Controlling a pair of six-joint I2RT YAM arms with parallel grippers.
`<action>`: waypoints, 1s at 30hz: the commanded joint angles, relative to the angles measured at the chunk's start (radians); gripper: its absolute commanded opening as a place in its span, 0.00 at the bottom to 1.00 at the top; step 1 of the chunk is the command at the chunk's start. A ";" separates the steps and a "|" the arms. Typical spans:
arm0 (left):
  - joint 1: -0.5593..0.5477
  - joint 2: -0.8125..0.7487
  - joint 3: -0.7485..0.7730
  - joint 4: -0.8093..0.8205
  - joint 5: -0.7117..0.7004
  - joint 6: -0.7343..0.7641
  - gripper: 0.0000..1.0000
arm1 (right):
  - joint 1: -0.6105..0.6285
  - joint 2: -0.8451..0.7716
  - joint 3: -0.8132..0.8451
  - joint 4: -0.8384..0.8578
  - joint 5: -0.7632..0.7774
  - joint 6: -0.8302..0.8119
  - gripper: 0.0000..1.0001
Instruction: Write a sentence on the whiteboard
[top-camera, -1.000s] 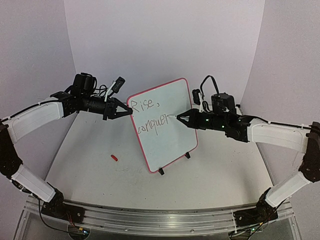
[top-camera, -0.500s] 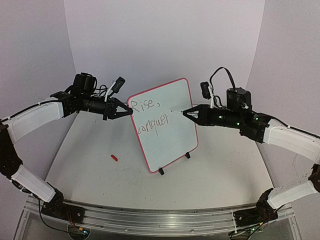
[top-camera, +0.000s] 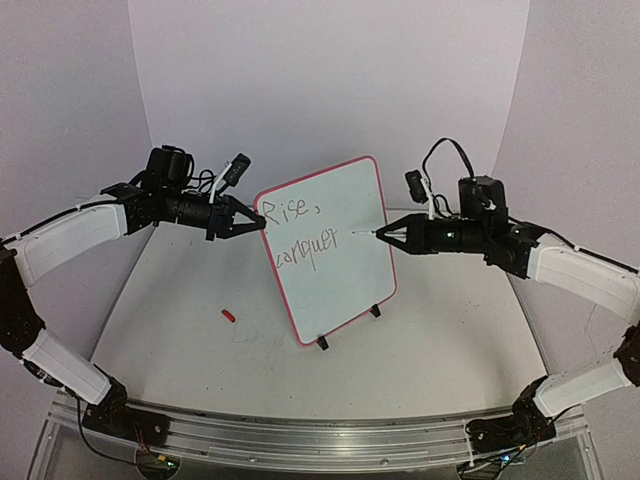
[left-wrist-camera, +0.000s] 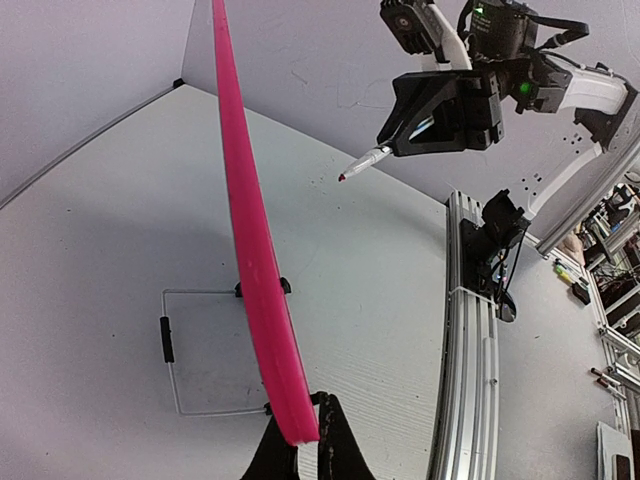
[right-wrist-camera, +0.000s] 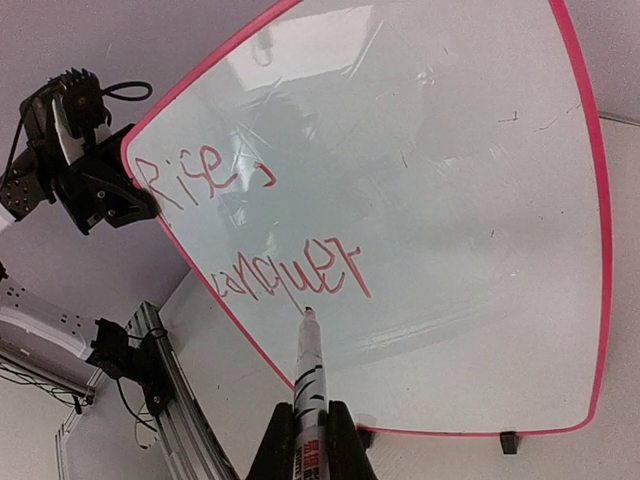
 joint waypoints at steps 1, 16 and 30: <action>-0.045 0.043 -0.018 -0.162 -0.013 0.061 0.00 | -0.042 0.029 0.004 0.023 -0.104 -0.032 0.00; -0.045 0.052 -0.017 -0.166 -0.014 0.064 0.00 | -0.090 0.137 0.046 0.190 -0.105 0.049 0.00; -0.045 0.060 -0.014 -0.170 -0.015 0.069 0.00 | -0.117 0.187 0.057 0.293 -0.063 0.105 0.00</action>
